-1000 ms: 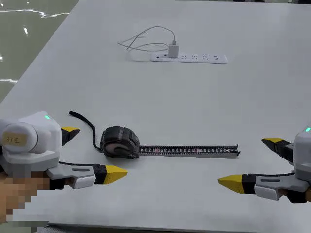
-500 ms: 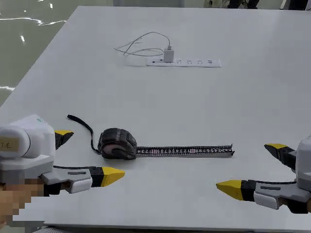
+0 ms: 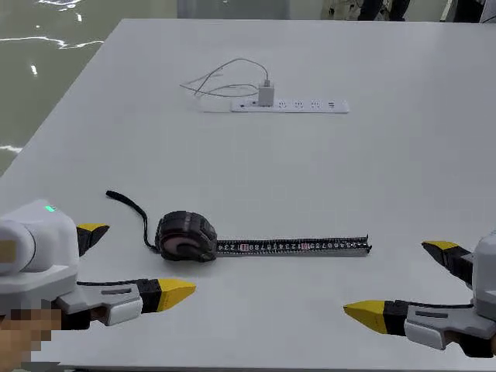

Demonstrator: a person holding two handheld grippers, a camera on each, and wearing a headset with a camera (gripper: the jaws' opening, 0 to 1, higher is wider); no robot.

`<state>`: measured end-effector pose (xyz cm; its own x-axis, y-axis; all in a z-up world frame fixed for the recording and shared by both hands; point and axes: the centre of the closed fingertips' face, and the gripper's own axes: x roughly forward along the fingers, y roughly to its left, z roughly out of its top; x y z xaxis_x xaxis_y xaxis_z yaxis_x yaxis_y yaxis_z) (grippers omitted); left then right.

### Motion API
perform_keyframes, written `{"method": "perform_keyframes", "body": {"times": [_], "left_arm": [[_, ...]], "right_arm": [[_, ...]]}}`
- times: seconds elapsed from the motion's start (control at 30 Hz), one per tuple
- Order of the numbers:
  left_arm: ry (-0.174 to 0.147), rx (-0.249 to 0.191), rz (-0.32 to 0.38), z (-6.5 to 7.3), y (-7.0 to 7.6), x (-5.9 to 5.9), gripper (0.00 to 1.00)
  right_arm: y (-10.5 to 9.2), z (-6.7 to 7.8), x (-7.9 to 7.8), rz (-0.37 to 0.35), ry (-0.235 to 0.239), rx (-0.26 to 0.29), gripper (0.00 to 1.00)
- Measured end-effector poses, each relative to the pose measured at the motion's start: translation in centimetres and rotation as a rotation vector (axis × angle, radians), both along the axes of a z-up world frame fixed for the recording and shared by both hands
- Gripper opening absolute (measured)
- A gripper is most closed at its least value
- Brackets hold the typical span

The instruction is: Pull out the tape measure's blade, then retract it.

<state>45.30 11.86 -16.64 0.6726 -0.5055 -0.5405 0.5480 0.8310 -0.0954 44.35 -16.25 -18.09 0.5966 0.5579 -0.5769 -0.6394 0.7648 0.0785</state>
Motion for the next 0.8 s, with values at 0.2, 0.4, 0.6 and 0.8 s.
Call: {"method": "perform_keyframes", "body": {"times": [0.2,0.4,0.6,0.8], "left_arm": [[-0.005,0.0,0.008,0.14,0.1,0.07,0.99],[-0.003,0.003,0.008,0.08,0.05,0.04,0.99],[-0.001,0.002,0.015,0.1,0.16,0.12,0.99],[-0.006,0.001,0.018,0.3,0.22,0.21,0.99]], "right_arm": [[-0.01,0.14,0.25,-0.001,-0.006,0.002,0.99],[-0.01,0.16,0.28,-0.004,-0.005,0.004,0.99],[0.06,0.18,0.32,-0.007,-0.003,0.006,0.99],[0.09,0.18,0.41,-0.006,-0.003,0.007,0.99]]}}
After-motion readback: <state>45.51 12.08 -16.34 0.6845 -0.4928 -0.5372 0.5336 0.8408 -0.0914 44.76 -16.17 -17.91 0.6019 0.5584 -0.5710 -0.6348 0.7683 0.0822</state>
